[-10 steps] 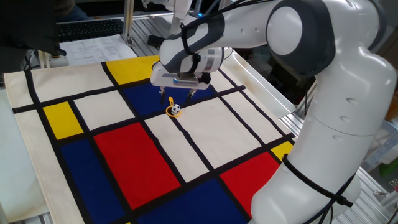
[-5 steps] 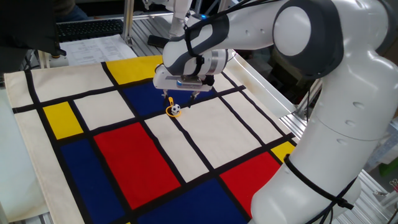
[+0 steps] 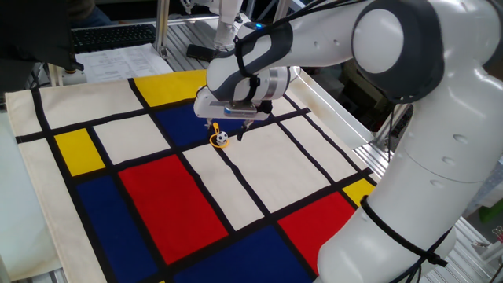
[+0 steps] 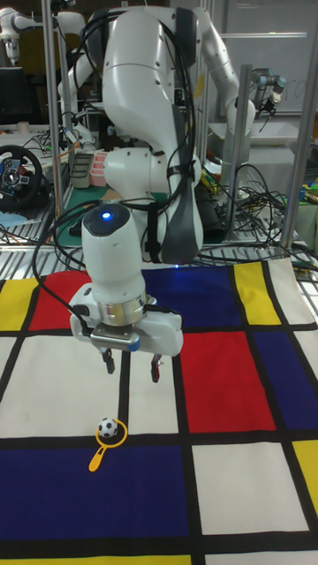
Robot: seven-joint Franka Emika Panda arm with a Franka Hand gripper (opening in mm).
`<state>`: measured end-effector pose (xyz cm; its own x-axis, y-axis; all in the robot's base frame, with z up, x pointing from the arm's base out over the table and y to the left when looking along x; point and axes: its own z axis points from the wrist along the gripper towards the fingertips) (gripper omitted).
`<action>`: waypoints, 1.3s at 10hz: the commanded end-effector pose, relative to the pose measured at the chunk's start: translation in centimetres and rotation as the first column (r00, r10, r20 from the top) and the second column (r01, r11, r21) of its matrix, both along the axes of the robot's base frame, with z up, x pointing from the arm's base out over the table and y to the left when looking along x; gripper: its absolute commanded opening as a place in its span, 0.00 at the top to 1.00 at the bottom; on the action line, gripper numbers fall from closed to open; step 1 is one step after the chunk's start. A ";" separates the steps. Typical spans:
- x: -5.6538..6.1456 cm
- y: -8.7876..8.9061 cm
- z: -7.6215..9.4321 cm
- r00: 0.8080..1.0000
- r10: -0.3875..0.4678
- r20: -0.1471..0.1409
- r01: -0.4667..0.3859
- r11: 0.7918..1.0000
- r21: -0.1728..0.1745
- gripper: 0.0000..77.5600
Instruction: Attach the bubble ring to the ball
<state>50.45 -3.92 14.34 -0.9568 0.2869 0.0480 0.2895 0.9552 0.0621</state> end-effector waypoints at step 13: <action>-3.2 0.6 4.2 1.000 -0.008 0.005 0.008 1.000 -0.001 0.00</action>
<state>47.29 -3.29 18.19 -0.9540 0.2962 0.0457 0.2987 0.9523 0.0622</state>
